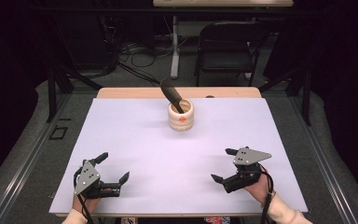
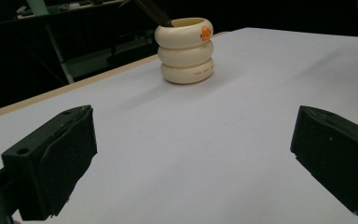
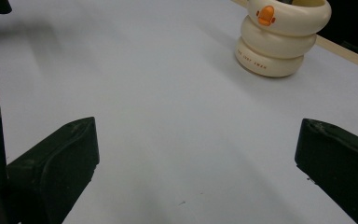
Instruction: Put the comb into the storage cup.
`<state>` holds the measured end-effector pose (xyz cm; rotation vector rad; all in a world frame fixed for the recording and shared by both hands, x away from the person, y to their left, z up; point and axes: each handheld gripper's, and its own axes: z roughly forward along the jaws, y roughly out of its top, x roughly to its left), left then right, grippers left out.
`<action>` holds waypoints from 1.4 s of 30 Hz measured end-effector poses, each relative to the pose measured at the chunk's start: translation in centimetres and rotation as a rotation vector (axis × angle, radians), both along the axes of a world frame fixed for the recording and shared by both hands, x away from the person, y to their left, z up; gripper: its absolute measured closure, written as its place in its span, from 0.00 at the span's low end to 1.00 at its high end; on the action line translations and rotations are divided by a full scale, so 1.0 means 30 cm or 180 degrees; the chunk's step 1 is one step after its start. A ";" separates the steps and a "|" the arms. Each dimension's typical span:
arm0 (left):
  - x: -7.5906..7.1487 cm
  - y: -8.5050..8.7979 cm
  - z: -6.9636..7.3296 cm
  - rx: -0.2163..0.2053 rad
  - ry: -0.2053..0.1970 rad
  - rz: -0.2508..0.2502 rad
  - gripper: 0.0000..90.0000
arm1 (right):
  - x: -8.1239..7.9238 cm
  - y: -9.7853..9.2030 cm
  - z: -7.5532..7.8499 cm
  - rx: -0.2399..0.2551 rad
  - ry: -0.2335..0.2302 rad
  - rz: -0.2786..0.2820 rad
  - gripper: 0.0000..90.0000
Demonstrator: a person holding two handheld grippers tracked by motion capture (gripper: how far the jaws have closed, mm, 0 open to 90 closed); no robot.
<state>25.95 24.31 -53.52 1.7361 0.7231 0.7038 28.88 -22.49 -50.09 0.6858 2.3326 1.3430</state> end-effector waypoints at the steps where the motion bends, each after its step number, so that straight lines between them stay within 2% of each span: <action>1: 0.000 0.000 0.000 -0.0001 0.0000 0.0000 0.00 | -0.003 -0.003 0.000 0.0008 0.0002 0.0000 0.00; 16: -0.001 0.002 0.001 0.0008 -0.0009 0.0006 0.00 | -0.037 -0.045 0.002 0.0081 -0.0076 -0.0078 0.00; 42: 0.000 -0.001 0.000 0.0019 -0.0002 0.0011 0.00 | -0.094 -0.090 -0.005 0.0147 -0.0079 -0.0159 0.00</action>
